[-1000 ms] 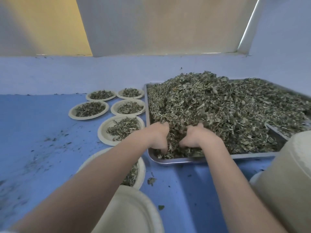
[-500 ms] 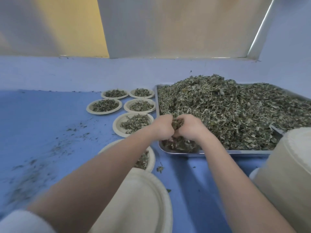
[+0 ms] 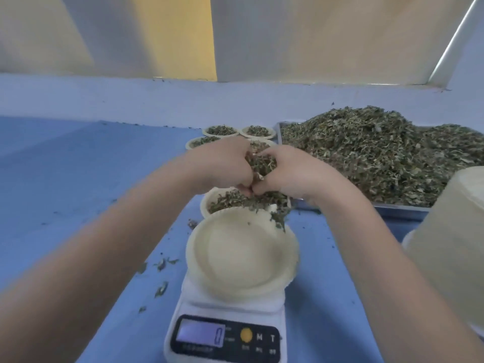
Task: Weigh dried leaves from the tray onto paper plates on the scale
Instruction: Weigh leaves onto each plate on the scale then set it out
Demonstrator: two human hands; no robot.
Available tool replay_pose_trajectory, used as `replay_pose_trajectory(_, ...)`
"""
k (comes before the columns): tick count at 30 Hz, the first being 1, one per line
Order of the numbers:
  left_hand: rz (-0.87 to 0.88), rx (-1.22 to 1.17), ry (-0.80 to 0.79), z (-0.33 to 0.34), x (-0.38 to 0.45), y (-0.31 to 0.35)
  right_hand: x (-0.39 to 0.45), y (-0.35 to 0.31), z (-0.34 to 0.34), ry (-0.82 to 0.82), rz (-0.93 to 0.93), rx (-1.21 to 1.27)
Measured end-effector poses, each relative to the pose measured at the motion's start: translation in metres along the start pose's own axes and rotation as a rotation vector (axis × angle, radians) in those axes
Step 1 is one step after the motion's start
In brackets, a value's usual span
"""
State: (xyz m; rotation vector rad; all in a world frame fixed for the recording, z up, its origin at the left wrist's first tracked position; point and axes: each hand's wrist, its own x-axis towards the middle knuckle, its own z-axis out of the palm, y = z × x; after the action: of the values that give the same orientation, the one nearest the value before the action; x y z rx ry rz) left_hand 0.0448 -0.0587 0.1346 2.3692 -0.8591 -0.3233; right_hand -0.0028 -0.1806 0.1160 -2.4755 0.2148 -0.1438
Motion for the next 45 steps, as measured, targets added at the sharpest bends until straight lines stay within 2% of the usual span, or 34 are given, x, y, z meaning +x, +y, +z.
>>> replay_pose_trajectory(5,-0.126,-0.056,-0.171,0.008,-0.047,-0.034,-0.033,-0.003,0.026,-0.229,-0.069,-0.15)
replay_pose_trajectory(7,-0.151,0.007,-0.14,0.013,-0.053,-0.049,-0.04,0.005,0.026,-0.239,-0.062,-0.112)
replay_pose_trajectory(10,-0.109,-0.027,0.005,0.017,-0.057,-0.071,-0.044,0.018,0.025,-0.125,-0.089,0.036)
replay_pose_trajectory(17,0.037,-0.275,0.461,0.04,-0.049,-0.098,-0.042,0.042,0.037,0.207,-0.155,0.373)
replay_pose_trajectory(22,0.043,-0.583,0.605,0.063,-0.042,-0.107,-0.04,0.057,0.059,0.338,-0.213,0.509)
replay_pose_trajectory(27,0.02,-0.688,0.63,0.083,-0.039,-0.119,-0.037,0.065,0.066,0.35,-0.198,0.46)
replay_pose_trajectory(34,-0.026,-0.791,0.543,0.089,-0.04,-0.129,-0.038,0.071,0.067,0.355,-0.164,0.437)
replay_pose_trajectory(41,-0.039,-0.773,0.497,0.093,-0.043,-0.131,-0.046,0.075,0.062,0.287,-0.115,0.327)
replay_pose_trajectory(45,-0.001,-0.7,0.593,0.09,-0.042,-0.131,-0.045,0.077,0.049,0.386,-0.101,0.213)
